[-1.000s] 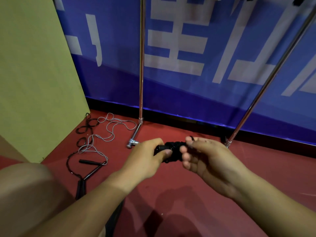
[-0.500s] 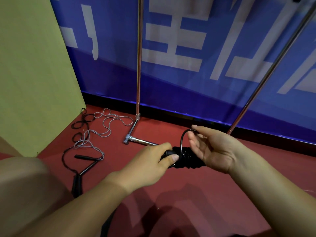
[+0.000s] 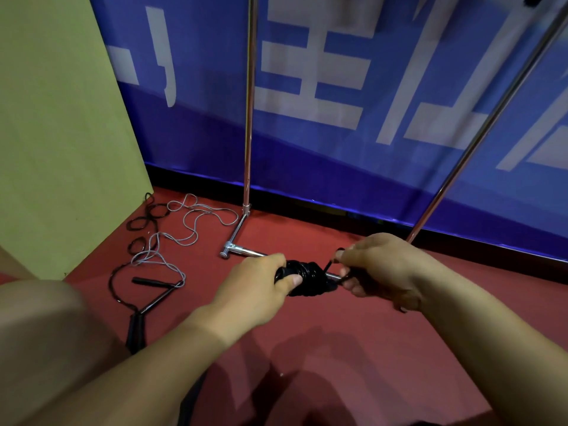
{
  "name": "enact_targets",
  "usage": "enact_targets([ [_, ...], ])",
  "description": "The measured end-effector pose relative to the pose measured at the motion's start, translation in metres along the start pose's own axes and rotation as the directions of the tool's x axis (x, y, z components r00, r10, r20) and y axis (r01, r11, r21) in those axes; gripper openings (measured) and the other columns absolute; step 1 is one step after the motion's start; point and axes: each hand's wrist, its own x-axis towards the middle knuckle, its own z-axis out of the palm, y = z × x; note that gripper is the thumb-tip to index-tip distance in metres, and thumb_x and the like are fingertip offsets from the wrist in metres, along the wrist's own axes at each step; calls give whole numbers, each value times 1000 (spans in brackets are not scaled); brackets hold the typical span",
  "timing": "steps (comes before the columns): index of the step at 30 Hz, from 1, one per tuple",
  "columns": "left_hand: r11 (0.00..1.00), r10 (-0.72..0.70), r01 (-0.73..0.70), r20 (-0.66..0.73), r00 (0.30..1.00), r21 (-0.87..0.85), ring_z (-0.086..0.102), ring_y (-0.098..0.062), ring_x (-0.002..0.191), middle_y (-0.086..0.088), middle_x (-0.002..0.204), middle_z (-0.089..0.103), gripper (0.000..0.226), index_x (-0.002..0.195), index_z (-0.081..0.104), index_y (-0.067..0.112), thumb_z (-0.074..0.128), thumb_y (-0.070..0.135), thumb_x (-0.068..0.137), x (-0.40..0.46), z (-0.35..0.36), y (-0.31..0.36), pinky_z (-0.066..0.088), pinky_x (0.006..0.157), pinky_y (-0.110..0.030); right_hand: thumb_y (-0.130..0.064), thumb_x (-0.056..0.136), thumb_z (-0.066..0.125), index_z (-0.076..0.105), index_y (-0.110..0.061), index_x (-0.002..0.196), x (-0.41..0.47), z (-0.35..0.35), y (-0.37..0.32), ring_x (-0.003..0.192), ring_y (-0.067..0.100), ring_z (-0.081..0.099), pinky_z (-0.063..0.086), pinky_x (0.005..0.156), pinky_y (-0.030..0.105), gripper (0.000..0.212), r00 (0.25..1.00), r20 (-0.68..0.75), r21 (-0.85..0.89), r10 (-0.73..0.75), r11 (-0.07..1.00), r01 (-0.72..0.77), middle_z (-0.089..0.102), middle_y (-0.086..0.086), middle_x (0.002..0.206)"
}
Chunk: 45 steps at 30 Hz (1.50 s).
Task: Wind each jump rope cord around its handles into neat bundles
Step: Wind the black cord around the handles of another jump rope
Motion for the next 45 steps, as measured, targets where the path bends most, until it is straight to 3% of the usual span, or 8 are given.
enact_targets([
  [6,992,-123,123,-59,991,-9,62,-22,82,0,86,66,33,96,63,19,57,52,93,6,-2,-3,52,74,-37,-15,98,57,68,-18,94,-17,-7,-2,38,2,50,35,35,11,12,955,11,-503,-298,823,263,65,0,58],
  [9,984,-176,177,-92,980,-4,59,-21,76,2,78,62,35,87,60,19,57,53,92,10,-3,-6,41,62,-33,-21,96,60,69,-22,78,-20,-12,2,46,4,58,41,44,13,20,947,131,-651,-292,696,305,68,1,61],
  [14,972,-232,226,-134,964,-58,65,-24,73,-1,69,67,38,78,57,17,57,52,92,18,-10,-11,48,65,-36,-25,93,62,72,-25,87,-23,-15,9,67,5,64,51,67,22,12,910,311,-712,-273,568,413,71,-5,77],
  [20,976,-218,214,-127,968,-43,59,-21,67,-1,69,61,42,75,59,12,61,52,90,15,-4,-4,39,56,-32,-20,93,62,69,-19,87,-30,-2,13,70,6,59,45,65,17,9,800,466,-623,-379,502,600,65,-10,75],
  [27,994,40,-28,116,992,-109,53,-14,62,6,63,55,30,70,53,24,65,42,91,6,7,2,38,58,-33,-13,95,62,74,-22,88,-15,-1,11,55,6,63,51,55,23,17,785,191,-515,-590,621,592,71,-2,70],
  [33,962,150,-89,229,962,-257,67,-22,66,-5,77,67,20,83,60,23,64,39,94,0,5,4,52,67,-41,-11,92,67,74,-14,89,-3,-7,6,49,7,60,50,50,18,8,863,-49,-333,-502,823,460,68,4,69],
  [41,925,207,-84,308,928,-370,62,-10,54,13,61,54,22,85,57,15,59,33,98,-4,3,9,44,55,-22,-4,89,68,74,-8,86,15,-21,7,57,10,61,57,59,23,9,909,-81,-110,-409,910,399,70,2,74],
  [45,935,240,-132,313,919,-329,58,-10,52,12,58,52,34,79,56,19,55,48,97,-7,0,11,52,58,-36,-1,89,68,73,-7,85,22,-25,9,53,10,60,56,56,22,9,894,-133,-111,-428,903,416,68,9,74],
])
